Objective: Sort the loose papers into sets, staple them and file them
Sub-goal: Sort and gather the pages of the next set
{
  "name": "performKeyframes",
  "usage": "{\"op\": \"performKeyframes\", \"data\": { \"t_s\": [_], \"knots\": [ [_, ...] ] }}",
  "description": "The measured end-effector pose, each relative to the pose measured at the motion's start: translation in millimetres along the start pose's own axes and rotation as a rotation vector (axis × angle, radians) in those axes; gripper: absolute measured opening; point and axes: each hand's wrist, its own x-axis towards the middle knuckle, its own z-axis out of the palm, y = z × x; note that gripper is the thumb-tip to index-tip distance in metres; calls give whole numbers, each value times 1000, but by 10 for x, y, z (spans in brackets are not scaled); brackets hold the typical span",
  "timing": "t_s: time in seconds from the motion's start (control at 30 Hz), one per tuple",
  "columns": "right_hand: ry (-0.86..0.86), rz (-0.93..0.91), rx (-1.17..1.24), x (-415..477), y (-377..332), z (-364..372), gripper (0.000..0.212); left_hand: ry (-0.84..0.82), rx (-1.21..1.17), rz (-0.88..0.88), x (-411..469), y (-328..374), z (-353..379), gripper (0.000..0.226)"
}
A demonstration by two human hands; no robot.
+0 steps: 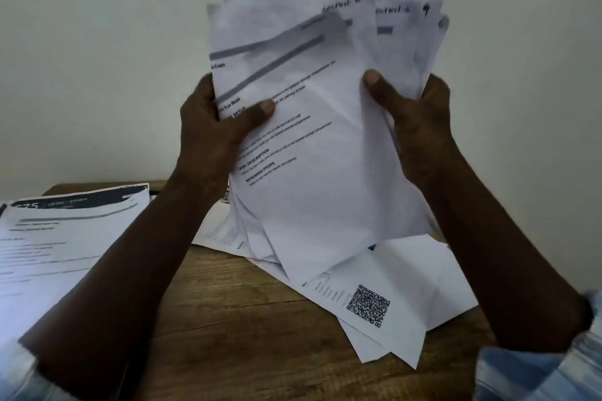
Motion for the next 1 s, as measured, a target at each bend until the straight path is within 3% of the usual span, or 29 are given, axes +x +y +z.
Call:
{"op": "performKeyframes", "data": {
  "t_s": [0.1,0.23,0.37,0.43,0.53,0.63,0.7,0.77,0.87,1.0],
  "knots": [
    [-32,-77,-66,39,-113,46,28,42,48,186,36,235,-53,81],
    [-87,-14,-42,-136,-77,69,15,65,150,344,-81,389,-111,96],
    [-125,52,-126,-334,77,97,22,124,221,413,-241,393,-16,101],
    [-102,60,-161,-389,150,86,22,122,236,354,-287,333,12,107],
    [3,75,-108,-405,167,16,23,5,155,102,-335,251,-15,104],
    [31,61,-42,-363,110,-47,26,-107,92,-94,-354,193,-23,70],
    [50,28,-8,-341,57,-37,29,-79,72,-96,-364,170,12,38],
    [104,-29,19,-361,73,-19,40,9,-3,-93,-378,147,54,26],
    [212,-12,-83,-566,333,-27,49,71,59,-113,-474,5,52,32],
    [164,88,-207,-870,764,-9,25,69,307,-116,-625,-158,74,37]
  ]
}}
